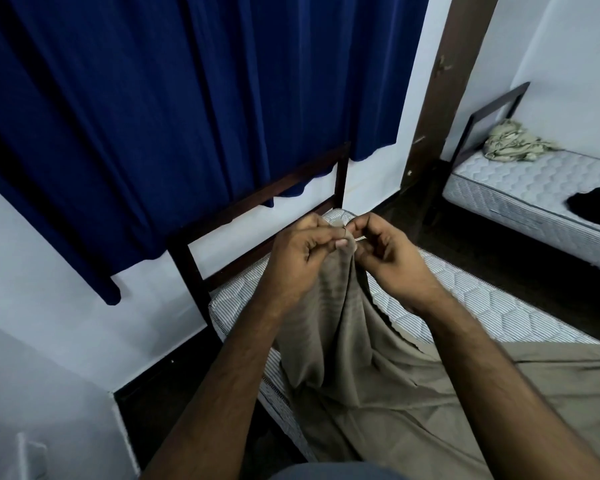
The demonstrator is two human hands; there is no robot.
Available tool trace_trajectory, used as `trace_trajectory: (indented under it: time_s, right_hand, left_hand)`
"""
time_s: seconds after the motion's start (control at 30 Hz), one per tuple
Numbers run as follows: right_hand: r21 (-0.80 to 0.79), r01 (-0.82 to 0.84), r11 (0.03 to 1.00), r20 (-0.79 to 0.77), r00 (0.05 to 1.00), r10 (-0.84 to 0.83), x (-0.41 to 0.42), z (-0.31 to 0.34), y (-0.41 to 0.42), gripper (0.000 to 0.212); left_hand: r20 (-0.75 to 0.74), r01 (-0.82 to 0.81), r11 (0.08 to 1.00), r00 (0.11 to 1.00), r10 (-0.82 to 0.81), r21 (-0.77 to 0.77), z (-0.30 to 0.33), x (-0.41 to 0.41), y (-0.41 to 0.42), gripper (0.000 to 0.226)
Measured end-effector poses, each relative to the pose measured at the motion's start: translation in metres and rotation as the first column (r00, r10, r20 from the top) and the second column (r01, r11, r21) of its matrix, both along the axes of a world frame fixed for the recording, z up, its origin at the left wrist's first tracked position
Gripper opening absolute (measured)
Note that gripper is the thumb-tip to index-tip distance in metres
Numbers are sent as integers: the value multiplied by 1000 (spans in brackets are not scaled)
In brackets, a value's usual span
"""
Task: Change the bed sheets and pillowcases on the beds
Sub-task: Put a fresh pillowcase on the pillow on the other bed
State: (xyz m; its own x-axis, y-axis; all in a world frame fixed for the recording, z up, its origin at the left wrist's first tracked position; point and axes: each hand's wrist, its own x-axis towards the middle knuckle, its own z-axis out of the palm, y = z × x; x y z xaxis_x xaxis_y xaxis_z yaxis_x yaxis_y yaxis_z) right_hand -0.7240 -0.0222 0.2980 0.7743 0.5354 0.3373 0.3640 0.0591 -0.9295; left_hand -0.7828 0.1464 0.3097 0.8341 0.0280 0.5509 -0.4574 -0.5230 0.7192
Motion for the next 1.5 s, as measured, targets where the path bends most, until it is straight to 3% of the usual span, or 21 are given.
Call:
trace_trajectory:
  time_s: [0.13, 0.23, 0.33, 0.43, 0.63, 0.77, 0.87, 1.0, 1.13, 1.2, 1.27, 1.4, 1.5]
  right_hand:
    - [-87, -55, 995, 83, 995, 63, -2, -7, -6, 18]
    - [-199, 24, 980, 191, 981, 15, 2, -6, -7, 22]
    - [-159, 186, 969, 286, 949, -135, 3, 1, -6, 22]
    - [-75, 322, 944, 448, 857, -256, 1, 8, -5, 28]
    - [-209, 308, 928, 562, 814, -143, 1, 15, -5, 34]
    - [-281, 394, 875, 682, 724, -107, 4, 16, -7, 27]
    - [-324, 414, 851, 703, 707, -76, 3, 14, -7, 18]
    - [-263, 327, 908, 579, 806, -123, 0, 10, -10, 15]
    - [-176, 221, 959, 325, 933, -155, -3, 10, -12, 24]
    - [-215, 240, 947, 286, 942, -174, -2, 5, -11, 34]
    - [-239, 294, 925, 275, 935, -226, 1, 0, -10, 29]
    - [23, 233, 972, -15, 973, -232, 0, -2, -17, 16]
    - [76, 214, 974, -77, 975, -209, -3, -5, -25, 21]
  left_hand:
    - [13, 5, 1000, 1000, -5, 10, 1, 4, 5, 15]
    - [36, 28, 1000, 999, -28, 12, 0, 5, 6, 15]
    - [56, 12, 1000, 998, -13, 18, 2, 6, 7, 15]
    - [105, -44, 999, 993, 46, -14, 9, 9, 8, 14]
    - [97, -4, 998, 995, 11, -69, 22, 16, 12, 15]
    - [29, 86, 983, 996, -82, -163, 26, 16, 10, 14]
    - [-16, 137, 969, 990, -144, -205, 31, 18, 8, 14]
    - [-16, 86, 991, 996, -88, -101, 35, 22, 7, 15]
    - [46, 28, 995, 998, -33, 92, 46, 29, 1, 14]
    - [57, 62, 980, 996, -74, 187, 52, 32, -8, 14]
    - [62, 100, 962, 991, -119, 254, 55, 36, -16, 14]
    - [61, 99, 966, 991, -117, 239, 51, 40, -25, 13]
    - [30, 121, 979, 991, -128, 163, 44, 39, -26, 12]
